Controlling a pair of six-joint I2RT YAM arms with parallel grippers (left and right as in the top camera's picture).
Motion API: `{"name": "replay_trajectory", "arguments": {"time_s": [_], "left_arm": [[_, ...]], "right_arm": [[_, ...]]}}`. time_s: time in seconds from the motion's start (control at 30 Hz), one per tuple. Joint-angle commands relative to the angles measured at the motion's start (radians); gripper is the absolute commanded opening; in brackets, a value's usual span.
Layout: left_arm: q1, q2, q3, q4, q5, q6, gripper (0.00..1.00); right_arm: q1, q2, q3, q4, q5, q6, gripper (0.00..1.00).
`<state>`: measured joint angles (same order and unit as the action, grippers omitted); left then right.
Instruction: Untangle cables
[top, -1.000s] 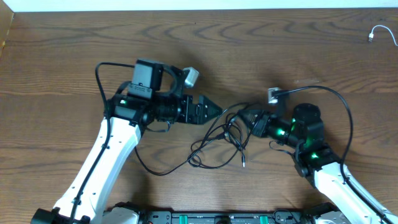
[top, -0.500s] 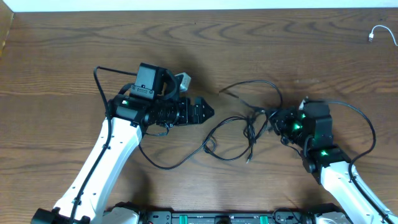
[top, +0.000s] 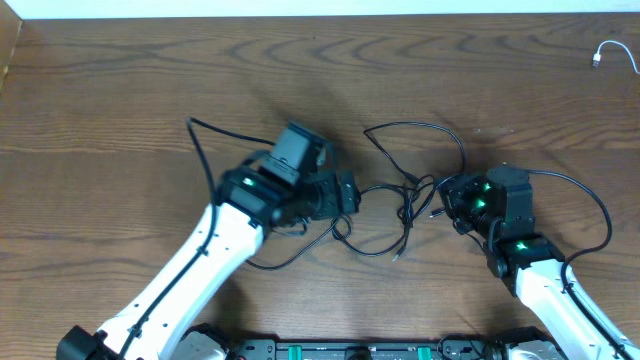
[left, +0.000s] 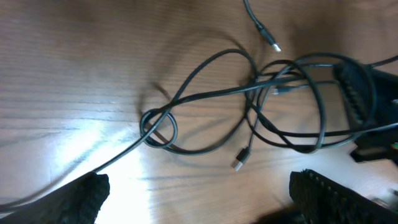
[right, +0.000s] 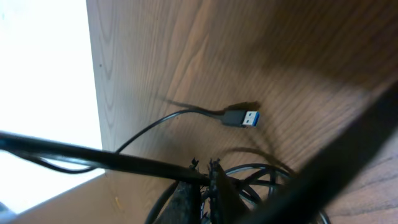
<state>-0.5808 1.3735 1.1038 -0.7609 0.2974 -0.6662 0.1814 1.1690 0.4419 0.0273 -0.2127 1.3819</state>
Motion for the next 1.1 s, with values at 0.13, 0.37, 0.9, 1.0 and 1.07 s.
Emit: {"name": "replay_trajectory", "arguments": {"time_s": [0.13, 0.37, 0.9, 1.0, 1.07], "left_arm": [[-0.123, -0.014, 0.013, -0.005, -0.257, -0.051, 0.98], [-0.139, -0.013, 0.013, -0.005, -0.257, -0.101, 0.98], [-0.138, 0.065, 0.013, -0.024, -0.208, -0.192, 0.99], [-0.138, 0.069, 0.013, -0.027, -0.209, -0.192, 0.99], [-0.138, 0.069, 0.013, -0.023, -0.220, -0.193, 0.99]], "right_arm": [[-0.006, -0.012, 0.003, -0.018, 0.027, 0.008, 0.09], [-0.006, -0.012, 0.003, -0.024, 0.027, -0.030, 0.11], [-0.019, -0.043, 0.003, -0.010, 0.048, -0.643, 0.96], [-0.040, -0.119, 0.004, -0.058, 0.046, -0.737, 0.99], [-0.053, -0.182, 0.004, -0.094, 0.046, -0.761, 0.99]]}}
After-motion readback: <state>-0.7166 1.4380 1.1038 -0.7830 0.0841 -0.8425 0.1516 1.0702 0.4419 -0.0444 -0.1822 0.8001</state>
